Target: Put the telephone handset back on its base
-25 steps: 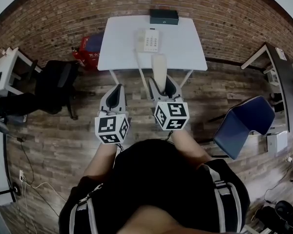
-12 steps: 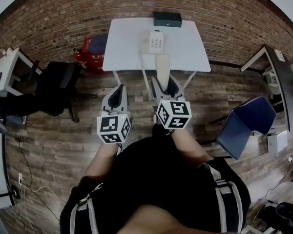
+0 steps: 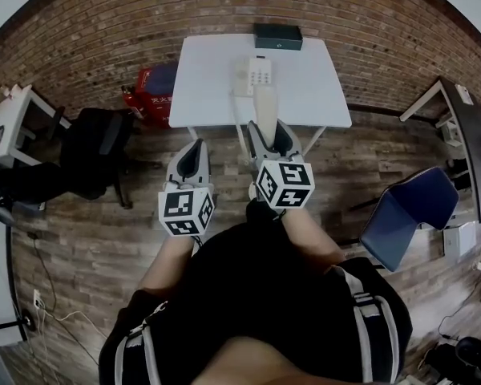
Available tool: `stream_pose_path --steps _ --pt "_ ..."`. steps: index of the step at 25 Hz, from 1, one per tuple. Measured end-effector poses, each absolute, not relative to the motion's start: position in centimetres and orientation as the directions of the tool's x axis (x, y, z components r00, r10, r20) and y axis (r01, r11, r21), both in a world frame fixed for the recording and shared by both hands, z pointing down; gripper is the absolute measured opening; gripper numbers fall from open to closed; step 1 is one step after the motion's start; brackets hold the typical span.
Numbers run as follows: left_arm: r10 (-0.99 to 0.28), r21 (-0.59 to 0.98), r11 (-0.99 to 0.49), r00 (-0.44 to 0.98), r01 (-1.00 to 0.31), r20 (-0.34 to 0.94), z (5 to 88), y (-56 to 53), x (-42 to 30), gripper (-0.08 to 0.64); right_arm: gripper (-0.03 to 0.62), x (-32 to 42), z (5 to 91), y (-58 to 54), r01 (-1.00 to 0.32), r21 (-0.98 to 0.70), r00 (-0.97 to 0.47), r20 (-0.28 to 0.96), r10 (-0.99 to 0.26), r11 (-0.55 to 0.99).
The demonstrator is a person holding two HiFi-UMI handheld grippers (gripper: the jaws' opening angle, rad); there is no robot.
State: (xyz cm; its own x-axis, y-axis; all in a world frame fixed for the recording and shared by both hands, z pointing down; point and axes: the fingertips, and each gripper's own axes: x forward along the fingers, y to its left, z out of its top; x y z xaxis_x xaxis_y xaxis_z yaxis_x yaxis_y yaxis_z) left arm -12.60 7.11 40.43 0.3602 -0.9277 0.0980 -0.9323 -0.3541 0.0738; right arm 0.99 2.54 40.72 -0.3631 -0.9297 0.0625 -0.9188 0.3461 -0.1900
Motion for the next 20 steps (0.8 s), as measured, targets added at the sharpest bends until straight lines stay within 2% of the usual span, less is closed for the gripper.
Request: stream_pose_path --steps 20 --pt "-0.939 0.089 -0.287 0.298 -0.954 0.169 42.2 -10.6 -11.5 -0.003 0.204 2.0 42.8 -16.3 -0.889 -0.238 -0.426 0.119 -0.897 0.390"
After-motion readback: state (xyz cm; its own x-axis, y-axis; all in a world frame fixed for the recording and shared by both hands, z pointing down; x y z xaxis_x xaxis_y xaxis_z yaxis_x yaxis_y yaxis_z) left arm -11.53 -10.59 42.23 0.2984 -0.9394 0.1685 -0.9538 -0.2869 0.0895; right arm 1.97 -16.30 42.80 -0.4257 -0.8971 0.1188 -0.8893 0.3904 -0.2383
